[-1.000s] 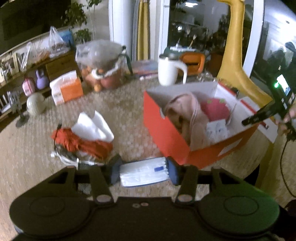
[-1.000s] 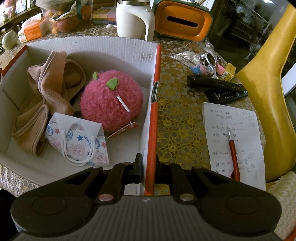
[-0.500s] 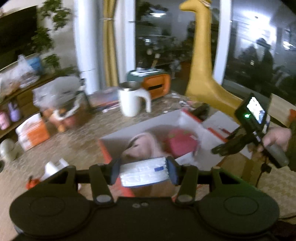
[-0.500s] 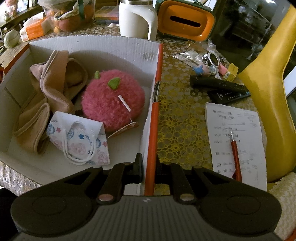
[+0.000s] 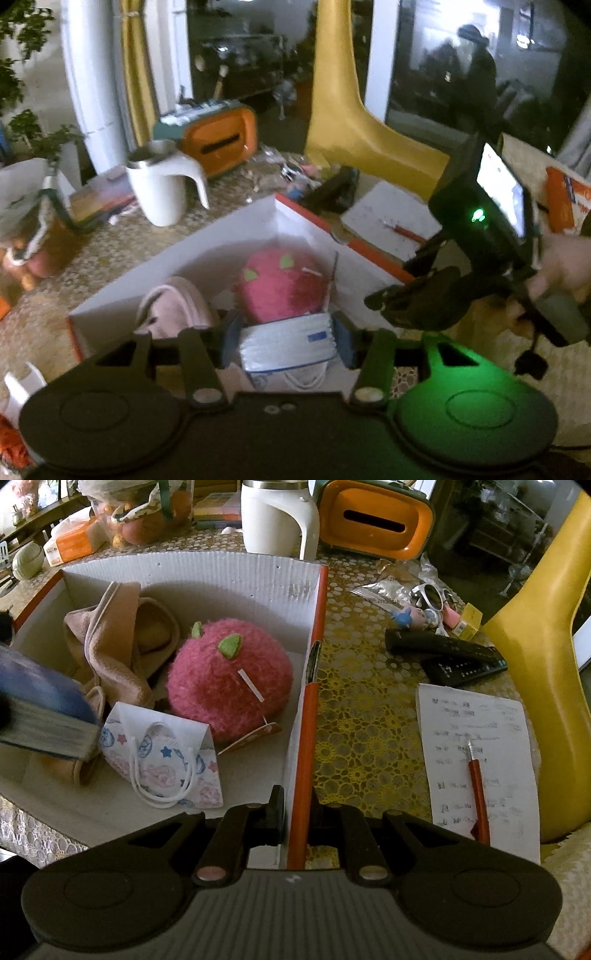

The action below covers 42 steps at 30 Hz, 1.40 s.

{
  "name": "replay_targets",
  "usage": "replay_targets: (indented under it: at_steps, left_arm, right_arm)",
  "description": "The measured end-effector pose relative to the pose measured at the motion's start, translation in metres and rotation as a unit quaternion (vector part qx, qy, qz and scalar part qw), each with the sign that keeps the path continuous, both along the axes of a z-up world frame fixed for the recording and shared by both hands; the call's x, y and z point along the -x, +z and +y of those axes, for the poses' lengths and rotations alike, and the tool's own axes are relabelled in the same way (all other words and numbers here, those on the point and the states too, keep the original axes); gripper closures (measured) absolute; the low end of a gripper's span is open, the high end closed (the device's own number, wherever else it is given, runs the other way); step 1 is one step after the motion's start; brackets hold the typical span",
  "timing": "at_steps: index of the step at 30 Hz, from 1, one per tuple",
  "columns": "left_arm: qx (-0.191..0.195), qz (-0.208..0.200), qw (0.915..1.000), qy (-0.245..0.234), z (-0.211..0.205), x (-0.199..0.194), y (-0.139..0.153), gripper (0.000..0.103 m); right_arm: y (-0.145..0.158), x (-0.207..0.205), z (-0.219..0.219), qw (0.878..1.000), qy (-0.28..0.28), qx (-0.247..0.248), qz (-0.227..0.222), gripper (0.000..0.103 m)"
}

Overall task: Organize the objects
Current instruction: 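Carry the blue-and-white box into the shoebox and release it, then move the left gripper to the white tooth-shaped plush and grasp it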

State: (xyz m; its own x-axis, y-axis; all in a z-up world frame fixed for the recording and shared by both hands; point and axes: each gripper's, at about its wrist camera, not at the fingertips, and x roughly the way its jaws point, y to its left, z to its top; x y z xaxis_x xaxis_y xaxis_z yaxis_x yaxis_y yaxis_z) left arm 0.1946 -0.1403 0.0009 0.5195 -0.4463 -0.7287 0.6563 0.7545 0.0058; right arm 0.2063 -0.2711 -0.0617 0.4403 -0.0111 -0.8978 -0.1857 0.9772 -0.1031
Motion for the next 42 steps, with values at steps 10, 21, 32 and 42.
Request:
replay_targets:
  at_steps: [10,21,32,42]
  left_arm:
    - [-0.021,0.041,0.9987,-0.023,-0.020,-0.025,-0.036,0.053]
    - [-0.036,0.086,0.9956,-0.007,-0.010,-0.041,-0.059,0.052]
    - [-0.026,0.105,0.9941,0.008,0.002,-0.040,-0.059,0.034]
    - [-0.011,0.069,0.9964,0.048,0.028,-0.020,-0.037,0.031]
  right_arm:
    - [0.000,0.000,0.000,1.000,0.001,0.001,0.000,0.093]
    - [-0.001,0.000,0.000,1.000,0.001,0.001,0.000,0.093]
    - [-0.002,0.001,-0.001,1.000,-0.002,-0.001,0.001,0.093]
    - [-0.002,0.001,0.000,1.000,-0.002,0.000,-0.002,0.093]
